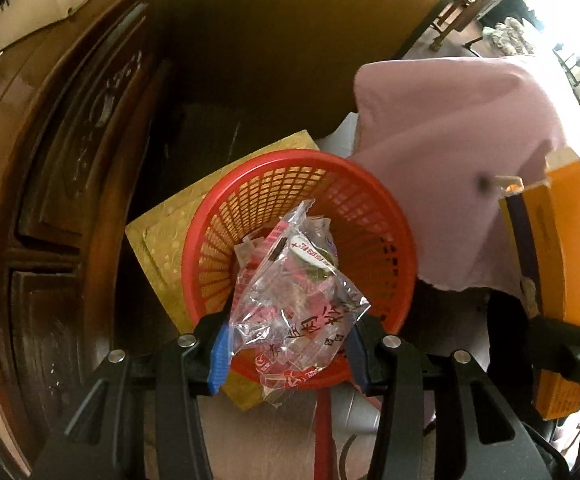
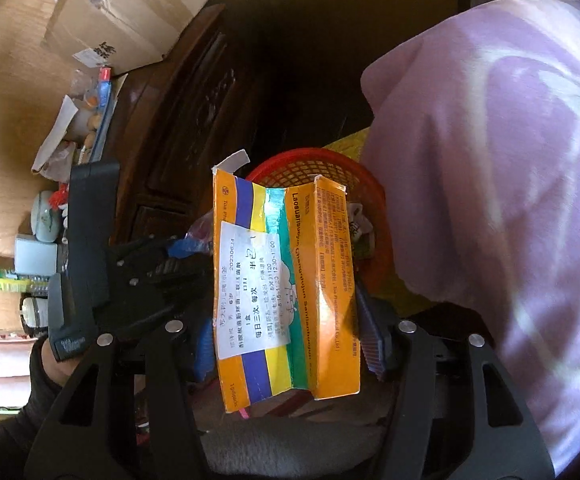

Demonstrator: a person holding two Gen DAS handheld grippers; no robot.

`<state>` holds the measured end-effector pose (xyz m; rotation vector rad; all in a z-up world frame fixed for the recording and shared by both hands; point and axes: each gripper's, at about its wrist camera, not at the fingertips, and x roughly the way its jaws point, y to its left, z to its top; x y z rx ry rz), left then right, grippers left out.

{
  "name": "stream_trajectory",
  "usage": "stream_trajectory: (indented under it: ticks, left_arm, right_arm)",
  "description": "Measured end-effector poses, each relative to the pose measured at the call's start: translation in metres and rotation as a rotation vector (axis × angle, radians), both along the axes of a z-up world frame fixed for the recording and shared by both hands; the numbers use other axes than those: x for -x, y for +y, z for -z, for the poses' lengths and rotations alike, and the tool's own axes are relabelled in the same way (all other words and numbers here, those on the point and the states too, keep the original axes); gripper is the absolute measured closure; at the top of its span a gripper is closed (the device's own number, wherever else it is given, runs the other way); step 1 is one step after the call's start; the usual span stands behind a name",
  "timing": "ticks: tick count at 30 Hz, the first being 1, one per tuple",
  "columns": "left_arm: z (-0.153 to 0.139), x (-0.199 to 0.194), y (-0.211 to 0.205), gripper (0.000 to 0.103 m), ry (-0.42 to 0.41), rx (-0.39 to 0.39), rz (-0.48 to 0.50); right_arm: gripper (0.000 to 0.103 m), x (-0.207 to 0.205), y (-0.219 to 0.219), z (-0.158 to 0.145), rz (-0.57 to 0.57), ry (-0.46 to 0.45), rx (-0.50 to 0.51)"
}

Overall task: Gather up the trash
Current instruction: 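Open both grippers over the red wastebasket, dropping wrapper and orange box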

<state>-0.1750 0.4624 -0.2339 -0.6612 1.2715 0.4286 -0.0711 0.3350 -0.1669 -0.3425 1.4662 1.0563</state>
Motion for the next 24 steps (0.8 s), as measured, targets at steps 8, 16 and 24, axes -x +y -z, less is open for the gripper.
stream_trajectory:
  ticks: [8, 16, 24]
  left_arm:
    - [0.008, 0.004, 0.008, 0.045, 0.021, 0.013, -0.036]
    - [0.002, -0.001, 0.002, 0.043, 0.016, 0.008, -0.017]
    - [-0.027, -0.015, -0.017, 0.043, -0.027, -0.034, 0.034]
  right_arm:
    - [0.035, -0.009, 0.004, 0.001, 0.043, 0.033, -0.05]
    - [0.035, -0.016, -0.013, -0.008, 0.089, 0.035, -0.067]
    - [0.033, -0.019, -0.051, -0.049, 0.115, -0.055, -0.148]
